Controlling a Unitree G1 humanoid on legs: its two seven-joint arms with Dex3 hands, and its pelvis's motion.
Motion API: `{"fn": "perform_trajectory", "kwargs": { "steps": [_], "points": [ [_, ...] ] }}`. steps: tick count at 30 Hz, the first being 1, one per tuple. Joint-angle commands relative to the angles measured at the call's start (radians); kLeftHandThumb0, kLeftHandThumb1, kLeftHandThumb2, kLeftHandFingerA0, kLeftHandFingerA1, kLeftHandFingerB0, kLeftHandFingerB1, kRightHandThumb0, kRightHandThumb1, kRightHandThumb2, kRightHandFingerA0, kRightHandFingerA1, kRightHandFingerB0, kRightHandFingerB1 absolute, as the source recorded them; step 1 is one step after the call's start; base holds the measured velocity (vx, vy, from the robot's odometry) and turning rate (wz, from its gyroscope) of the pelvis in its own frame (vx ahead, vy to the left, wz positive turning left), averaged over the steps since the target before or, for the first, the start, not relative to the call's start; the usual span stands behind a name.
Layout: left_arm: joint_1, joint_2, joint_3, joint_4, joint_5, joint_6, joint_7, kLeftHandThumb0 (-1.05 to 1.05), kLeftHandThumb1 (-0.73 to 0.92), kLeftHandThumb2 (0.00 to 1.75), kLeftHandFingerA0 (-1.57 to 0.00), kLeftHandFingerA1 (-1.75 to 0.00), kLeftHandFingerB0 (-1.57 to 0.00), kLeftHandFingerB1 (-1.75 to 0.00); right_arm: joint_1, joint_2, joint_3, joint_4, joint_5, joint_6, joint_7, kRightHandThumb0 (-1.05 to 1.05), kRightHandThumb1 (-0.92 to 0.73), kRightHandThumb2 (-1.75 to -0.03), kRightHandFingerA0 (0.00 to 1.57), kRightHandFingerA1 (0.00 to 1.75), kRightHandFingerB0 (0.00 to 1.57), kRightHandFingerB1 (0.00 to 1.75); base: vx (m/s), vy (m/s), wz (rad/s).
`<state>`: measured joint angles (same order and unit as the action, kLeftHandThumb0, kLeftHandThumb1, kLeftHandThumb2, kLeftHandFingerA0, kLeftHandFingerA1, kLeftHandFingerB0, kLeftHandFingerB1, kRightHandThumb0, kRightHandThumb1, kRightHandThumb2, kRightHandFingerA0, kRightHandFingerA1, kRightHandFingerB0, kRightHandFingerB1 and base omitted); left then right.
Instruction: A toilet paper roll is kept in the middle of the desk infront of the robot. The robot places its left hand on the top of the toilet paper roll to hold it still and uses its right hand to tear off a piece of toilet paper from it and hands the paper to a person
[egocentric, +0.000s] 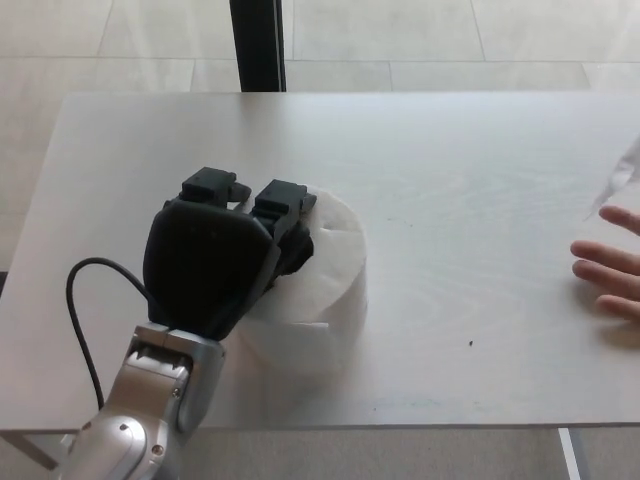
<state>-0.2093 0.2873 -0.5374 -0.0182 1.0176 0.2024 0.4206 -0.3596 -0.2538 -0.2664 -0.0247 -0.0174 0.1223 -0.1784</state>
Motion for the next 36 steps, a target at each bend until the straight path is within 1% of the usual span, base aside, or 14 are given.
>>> {"fn": "perform_trajectory", "kwargs": {
  "steps": [1,10,12,18,23,24,28,29,30,31,33,34,35,36],
  "points": [
    [0.065,0.101,0.022,0.016,-0.004,-0.014,-0.142,-0.51,0.8,0.64,-0.63,-0.66,-0.65,-0.54,0.057,-0.226,0.0,0.277,-0.063,-0.264,0.156,-0.12,-0.4,-1.34,0.95,1.62,0.84,1.49,0.0,0.0,0.0],
    [0.07,0.119,0.054,-0.015,-0.05,-0.046,-0.122,-0.44,0.71,0.74,-0.69,-0.75,-0.72,-0.65,0.094,-0.523,0.252,0.508,-0.311,-0.386,0.2,-0.22,-0.69,-0.85,0.83,1.66,0.72,1.42,0.0,0.0,0.0],
    [0.08,0.107,0.052,-0.027,-0.044,-0.031,-0.126,-0.43,0.69,0.78,-0.67,-0.79,-0.75,-0.68,0.075,-0.599,0.378,0.615,-0.458,-0.504,0.107,-0.16,-0.68,-0.75,0.77,1.74,0.63,1.56,0.0,0.0,0.0],
    [0.098,0.101,0.054,-0.034,-0.05,-0.036,-0.111,-0.44,0.66,0.77,-0.7,-0.81,-0.76,-0.72,0.031,-0.616,0.517,0.65,-0.544,-0.462,0.06,-0.13,-0.63,-0.69,0.92,1.75,0.6,1.5,0.0,0.0,0.0],
    [0.104,0.107,0.071,-0.044,-0.076,-0.047,-0.124,-0.47,0.73,0.69,-0.67,-0.79,-0.72,-0.71,0.004,-0.625,0.59,0.631,-0.562,-0.441,0.088,-0.24,-0.66,-0.61,0.8,1.66,0.69,1.36,0.0,0.0,0.0],
    [0.106,0.11,0.073,-0.05,-0.075,-0.046,-0.128,-0.48,0.74,0.68,-0.66,-0.78,-0.71,-0.7,0.002,-0.628,0.601,0.622,-0.57,-0.433,0.091,-0.29,-0.65,-0.59,0.87,1.46,0.77,0.84,0.0,0.0,0.0],
    [0.118,0.117,0.08,-0.063,-0.078,-0.052,-0.13,-0.49,0.75,0.66,-0.67,-0.79,-0.7,-0.69,0.002,-0.655,0.669,0.559,-0.672,-0.33,0.073,-0.24,-0.59,-0.58,0.62,1.13,0.64,0.56,0.0,0.0,0.0],
    [0.121,0.12,0.081,-0.067,-0.076,-0.049,-0.135,-0.5,0.78,0.66,-0.66,-0.79,-0.7,-0.68,-0.001,-0.661,0.682,0.549,-0.689,-0.312,0.083,-0.32,-0.64,-0.58,0.43,0.94,0.44,0.36,0.0,0.0,0.0],
    [0.126,0.125,0.085,-0.074,-0.074,-0.045,-0.142,-0.49,0.77,0.65,-0.67,-0.78,-0.71,-0.68,-0.005,-0.668,0.698,0.532,-0.712,-0.281,0.102,-0.43,-0.56,-0.79,0.26,0.63,0.31,0.44,0.0,0.0,0.0],
    [0.13,0.129,0.09,-0.078,-0.075,-0.046,-0.142,-0.49,0.77,0.64,-0.68,-0.78,-0.72,-0.68,-0.005,-0.671,0.706,0.516,-0.718,-0.252,0.119,-0.44,-0.66,-0.61,0.1,0.47,0.27,0.3,0.0,0.0,0.0],
    [0.134,0.131,0.097,-0.078,-0.08,-0.052,-0.135,-0.49,0.75,0.64,-0.68,-0.78,-0.73,-0.68,-0.001,-0.682,0.715,0.478,-0.724,-0.196,0.179,-0.52,-0.71,-0.61,0.0,0.25,0.16,0.3,0.0,0.0,0.0],
    [0.136,0.134,0.101,-0.079,-0.083,-0.054,-0.137,-0.5,0.76,0.64,-0.67,-0.78,-0.73,-0.69,-0.004,-0.686,0.724,0.479,-0.743,-0.188,0.166,-0.66,-0.46,-0.8,0.0,0.17,0.09,0.37,0.0,0.0,0.0],
    [0.139,0.139,0.104,-0.084,-0.083,-0.055,-0.14,-0.49,0.75,0.64,-0.67,-0.79,-0.72,-0.69,-0.004,-0.688,0.731,0.478,-0.757,-0.177,0.153,-0.64,-0.61,-0.79,0.0,0.0,0.09,0.32,0.0,0.0,0.0],
    [0.146,0.145,0.11,-0.087,-0.085,-0.056,-0.139,-0.5,0.76,0.66,-0.67,-0.79,-0.73,-0.72,0.004,-0.684,0.732,0.469,-0.775,-0.148,0.122,-0.92,-0.56,-0.81,0.0,0.0,0.14,0.3,0.0,0.0,0.0]
  ]
}}
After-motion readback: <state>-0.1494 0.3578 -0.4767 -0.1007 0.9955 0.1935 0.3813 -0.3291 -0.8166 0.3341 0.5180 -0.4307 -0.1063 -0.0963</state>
